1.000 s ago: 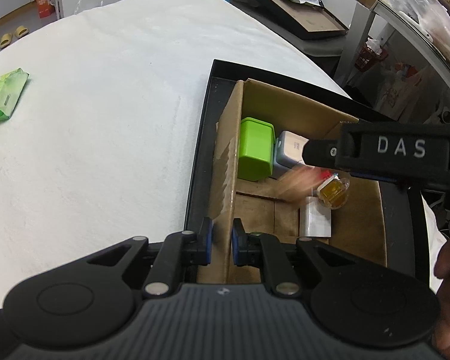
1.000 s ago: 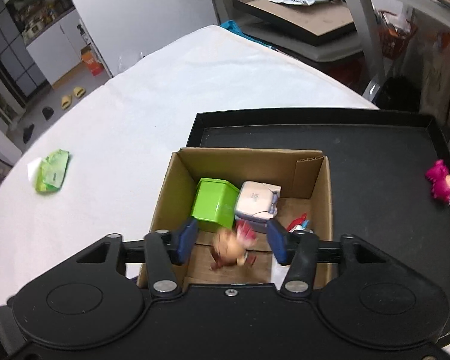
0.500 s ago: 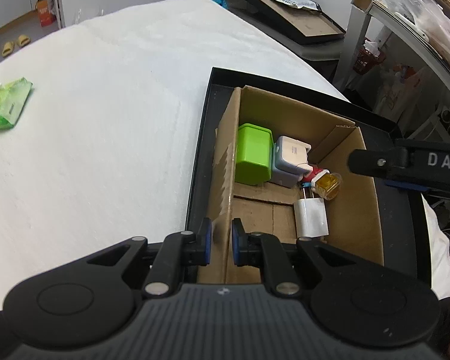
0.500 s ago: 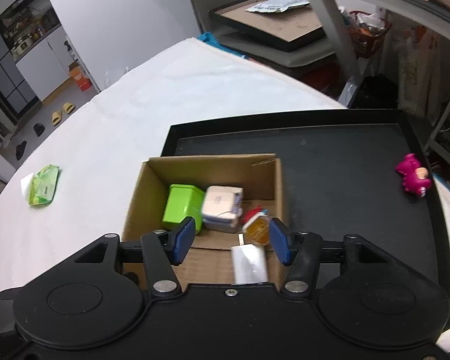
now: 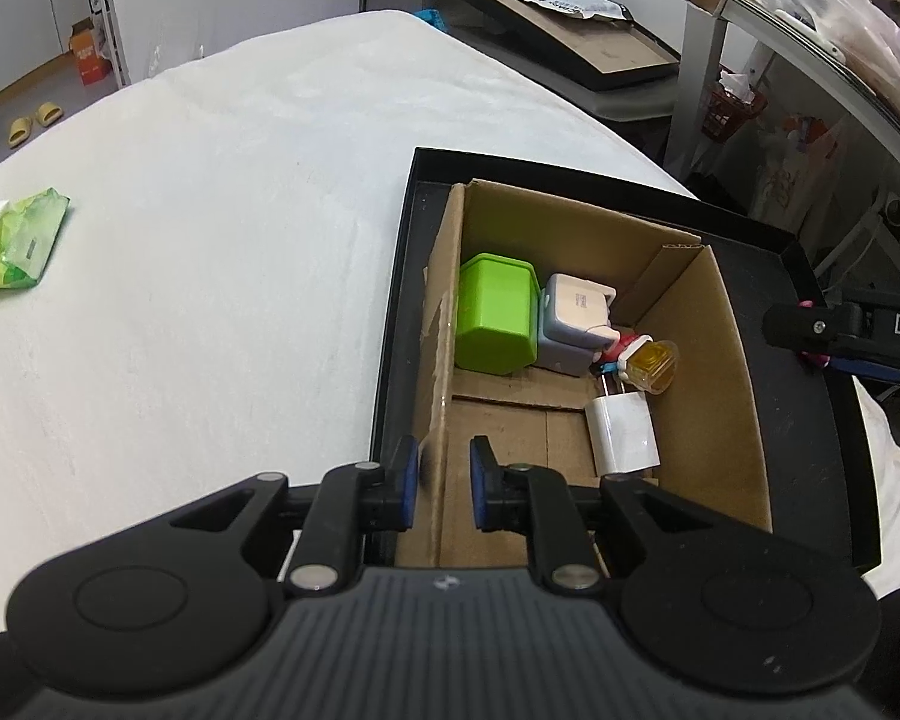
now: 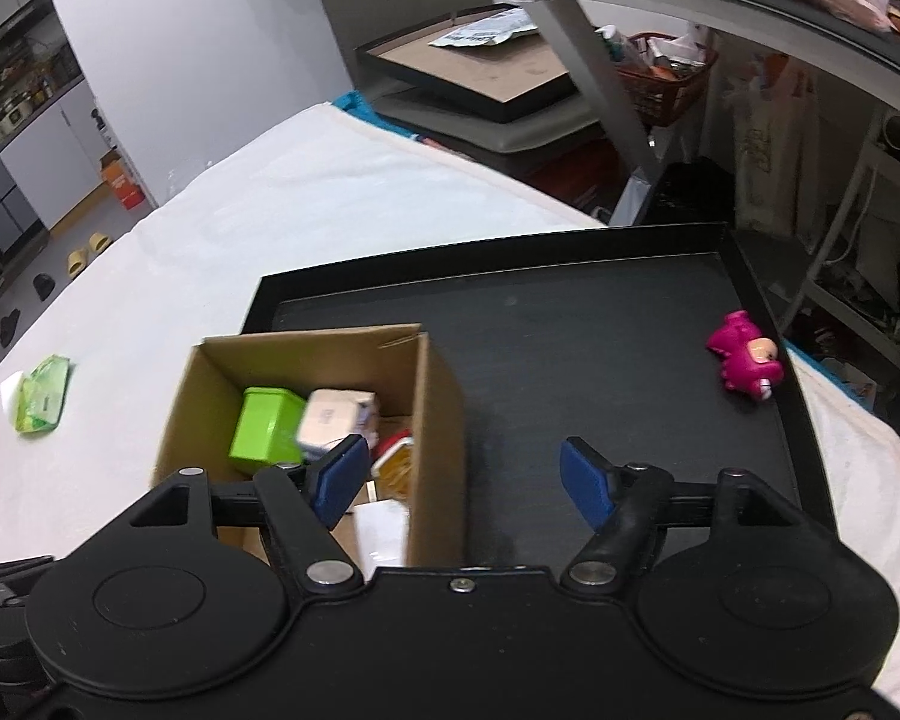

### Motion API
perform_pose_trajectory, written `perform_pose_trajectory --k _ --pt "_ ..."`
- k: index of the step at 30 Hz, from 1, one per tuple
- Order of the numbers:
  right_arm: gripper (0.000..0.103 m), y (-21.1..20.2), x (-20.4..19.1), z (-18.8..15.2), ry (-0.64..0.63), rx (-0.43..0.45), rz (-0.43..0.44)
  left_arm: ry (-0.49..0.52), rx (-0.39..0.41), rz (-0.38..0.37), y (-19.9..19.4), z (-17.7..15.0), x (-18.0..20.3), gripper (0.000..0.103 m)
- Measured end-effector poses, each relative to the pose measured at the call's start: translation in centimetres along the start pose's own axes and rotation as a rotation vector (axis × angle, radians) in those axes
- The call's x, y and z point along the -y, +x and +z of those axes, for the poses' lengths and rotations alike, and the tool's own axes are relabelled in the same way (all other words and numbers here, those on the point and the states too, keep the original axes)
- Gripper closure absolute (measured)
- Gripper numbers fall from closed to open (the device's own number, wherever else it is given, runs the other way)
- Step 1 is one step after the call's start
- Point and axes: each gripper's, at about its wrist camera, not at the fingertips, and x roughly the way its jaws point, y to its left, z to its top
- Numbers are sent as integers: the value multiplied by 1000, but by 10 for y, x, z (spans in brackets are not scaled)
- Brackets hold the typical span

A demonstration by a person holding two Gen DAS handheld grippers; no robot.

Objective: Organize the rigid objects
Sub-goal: 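Move the open right tool toward the pink figure on the tray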

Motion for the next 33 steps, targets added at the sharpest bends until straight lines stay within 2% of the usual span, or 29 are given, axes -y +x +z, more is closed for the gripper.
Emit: perform_pose_trajectory --k 3,5,8,17,33 --pt "32 4 10 -2 0 17 -29 3 8 20 1 0 2 74" --pt "32 6 18 -3 0 28 -45 5 15 31 0 1 4 61" --pt "32 11 29 -5 0 46 -68 10 31 43 -1 1 7 55" --pt "32 25 62 -9 20 85 -119 35 43 86 3 4 16 51" --pt "33 59 115 -6 69 139 -205 95 28 158 14 5 38 49"
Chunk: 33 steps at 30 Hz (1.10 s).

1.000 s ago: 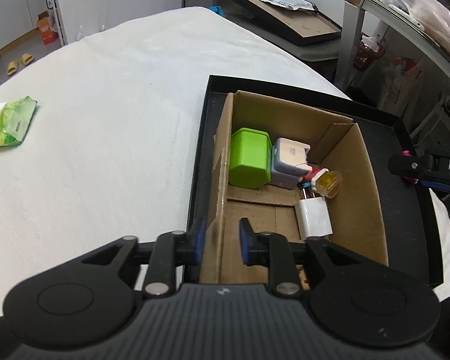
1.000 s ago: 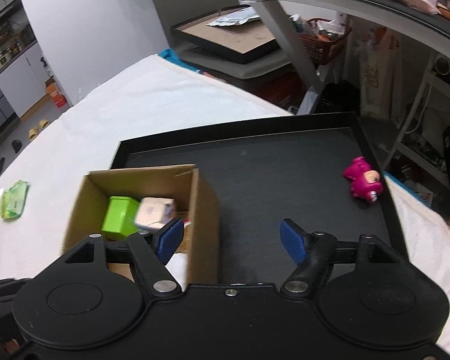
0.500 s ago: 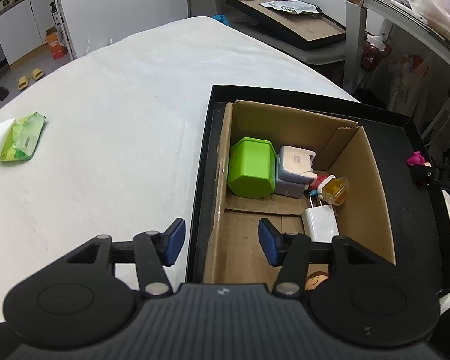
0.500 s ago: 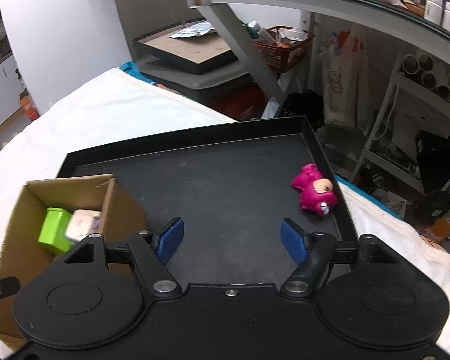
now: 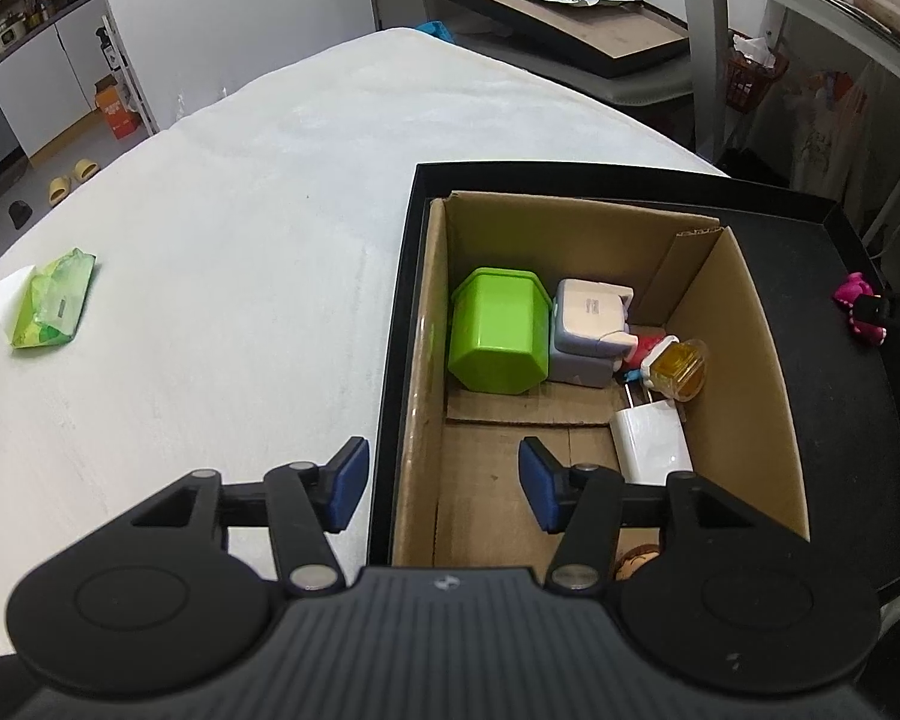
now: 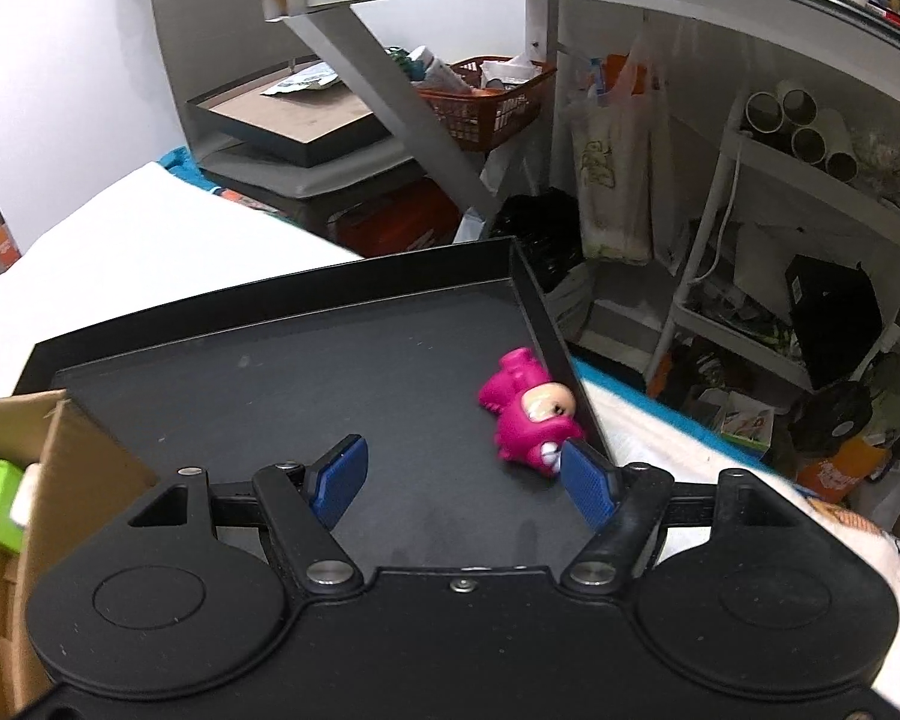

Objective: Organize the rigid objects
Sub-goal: 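Move the open right tool toward the pink figure on the tray, then close the right tool on the pink figure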

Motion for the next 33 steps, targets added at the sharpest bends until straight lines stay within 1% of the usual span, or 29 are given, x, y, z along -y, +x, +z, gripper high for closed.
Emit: perform_pose_trajectory --k 6,7,9,11,17,19,20,21,22,33 --pt "34 15 9 3 -11 7 -4 18 -19 6 5 -1 11 49" --pt "35 17 10 3 -13 7 -4 24 -21 6 5 -1 13 49" --pt "40 23 11 3 -16 0 6 39 -24 20 6 -1 17 46" --pt "40 27 11 4 -26 3 -1 49 -27 24 7 -1 20 42" --pt "42 41 12 5 -30 -19 -8 47 -39 36 11 2 22 41" --pt "45 46 13 6 -30 -24 -10 46 -42 40 12 3 22 41" --pt "49 48 14 6 -31 -28 -12 48 -43 43 12 3 23 41" --pt "61 50 14 6 -31 -33 -18 50 -44 46 13 3 24 41" --pt "62 51 15 6 -28 -38 -25 52 -45 48 13 3 24 41" --pt "63 36 14 5 -25 -26 -10 30 -42 29 12 3 20 41"
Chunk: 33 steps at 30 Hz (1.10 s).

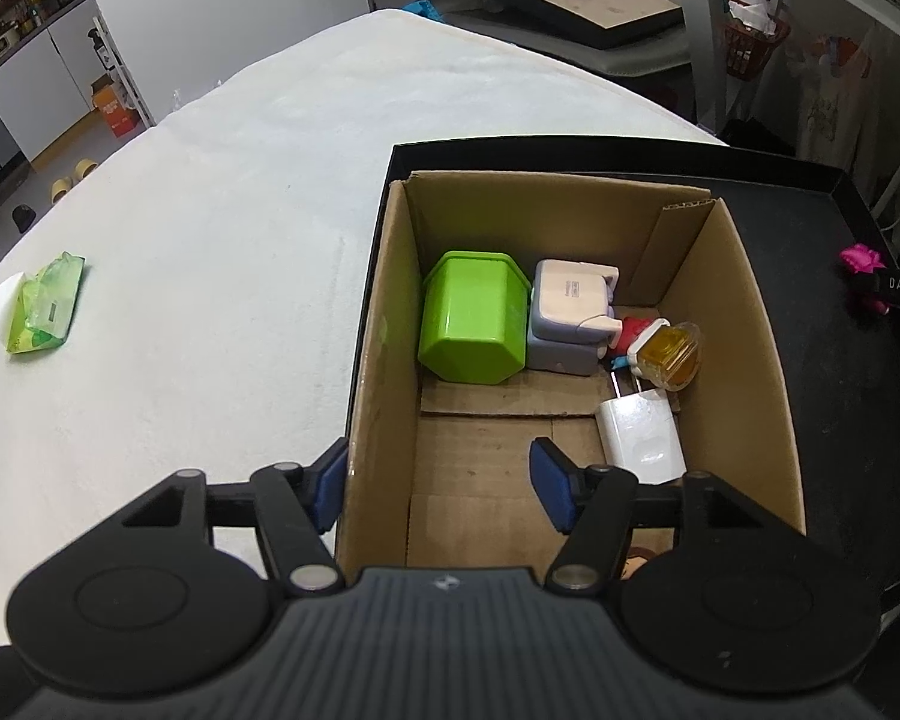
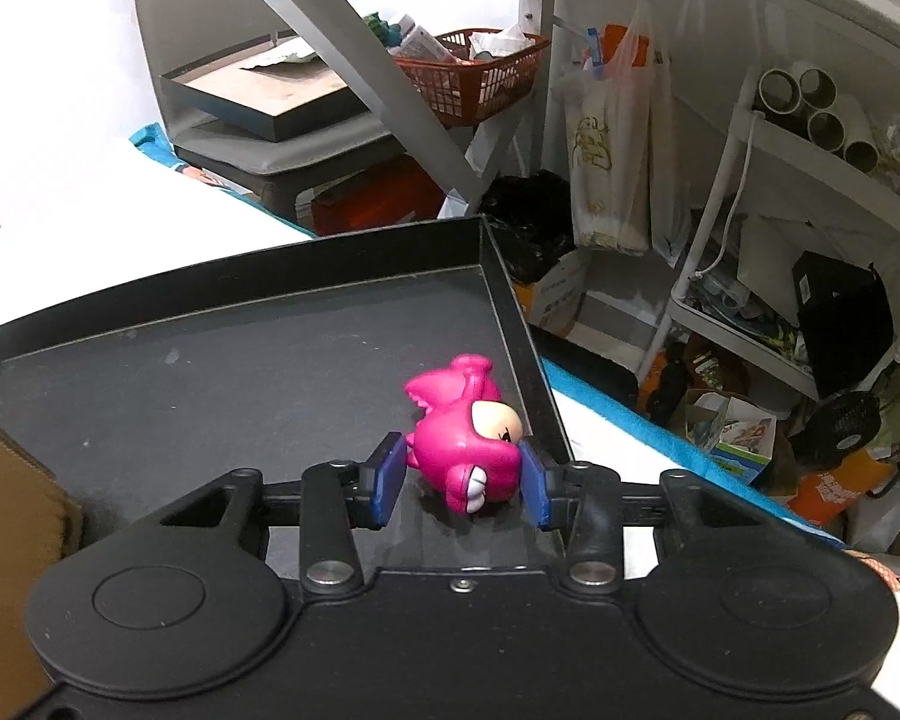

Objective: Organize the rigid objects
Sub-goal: 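Close the right tool on the pink figure, then lift the pink figure with the right tool and carry it over the box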

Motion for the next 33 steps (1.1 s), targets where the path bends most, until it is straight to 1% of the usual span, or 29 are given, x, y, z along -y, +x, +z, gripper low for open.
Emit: perform_pose_trajectory --k 12,15,20,27,30,33 --pt "63 -40 -26 9 -53 37 48 -25 27 -45 -11 -3 -8 41" --pt "63 -52 -34 12 -64 33 69 -30 33 -48 -12 -3 -10 41" --pt "63 -72 -49 17 -79 31 101 -49 47 -66 -17 -5 -16 41" --pt "63 -98 -75 18 -136 44 129 -68 52 -86 -21 -7 -25 41" --pt "63 -106 -87 17 -156 42 134 -69 84 -72 -27 -9 -28 41" --pt "63 -116 -99 16 -176 48 147 -78 95 -92 -30 -10 -33 42"
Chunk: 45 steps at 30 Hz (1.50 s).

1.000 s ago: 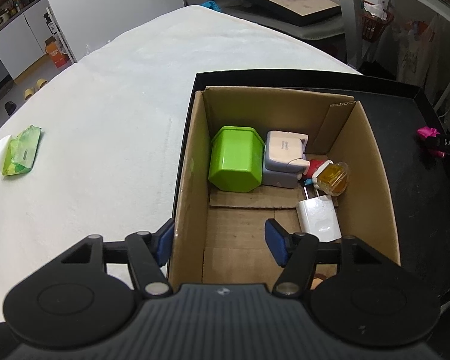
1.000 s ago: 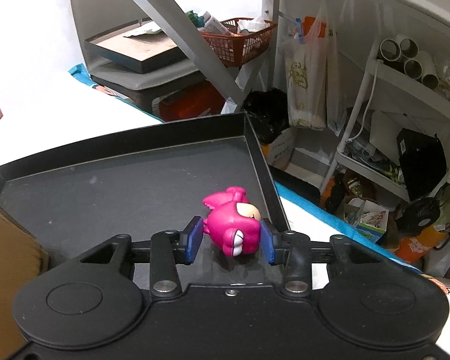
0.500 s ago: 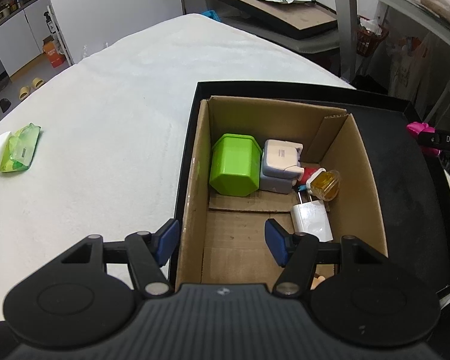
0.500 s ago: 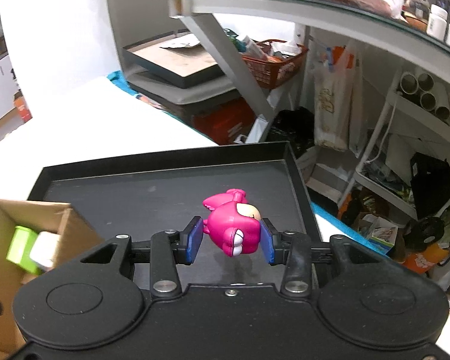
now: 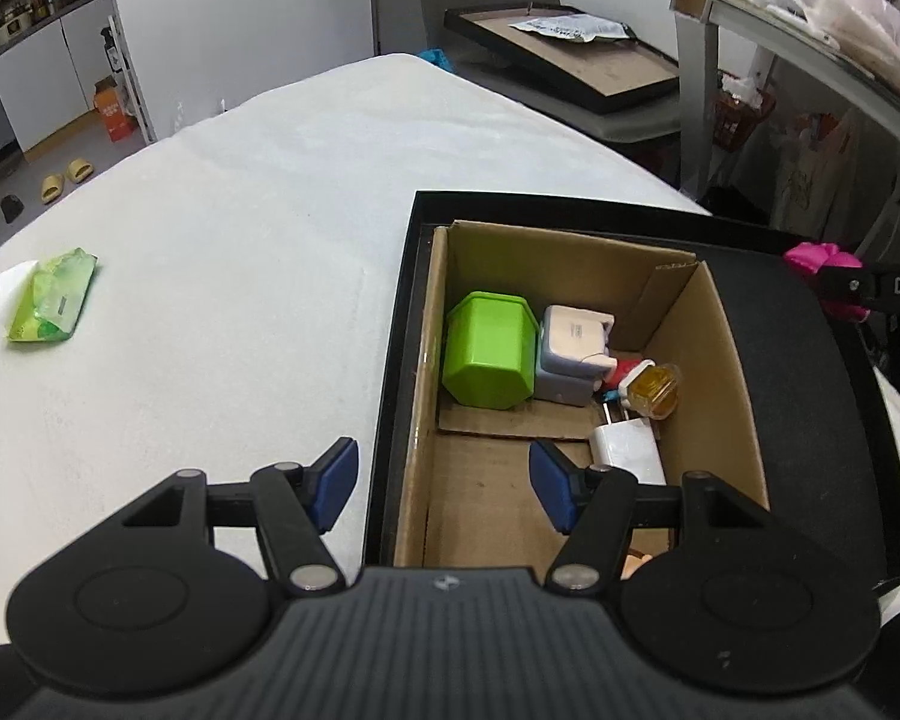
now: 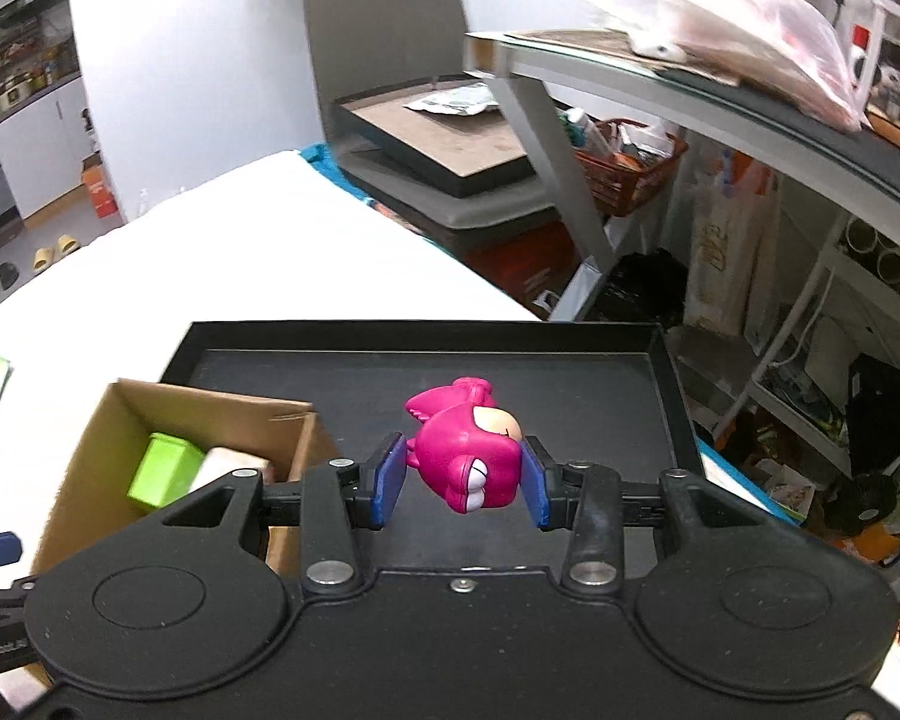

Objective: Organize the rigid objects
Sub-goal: 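Lift the pink figure with the right tool and carry it over the box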

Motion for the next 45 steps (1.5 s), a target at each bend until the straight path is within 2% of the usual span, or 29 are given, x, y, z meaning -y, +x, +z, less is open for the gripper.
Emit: perform_pose_trajectory --k 9,12,15,17,19,20,33,45 --pt "63 -17 -37 5 -66 15 30 -20 -10 -30 -1 -4 -12 48" --pt "63 -22 -49 5 -84 8 53 -30 -38 -43 2 -5 -16 55" --pt "63 -24 -59 4 -90 -3 90 -44 -86 -53 9 -6 -20 65" --pt "63 -24 -67 4 -91 -18 102 -70 -122 -58 15 -7 -26 82" --pt "63 -24 -73 4 -97 -29 112 -91 -147 -67 19 -8 -30 91" --pt "63 -23 -77 3 -100 -39 118 -97 -150 -65 19 -8 -31 92" --pt "63 -2 -113 -7 -102 -165 163 -143 -167 -142 20 -8 -46 91" --pt "62 31 -119 -16 74 -358 218 -190 -181 -201 21 -8 -58 89"
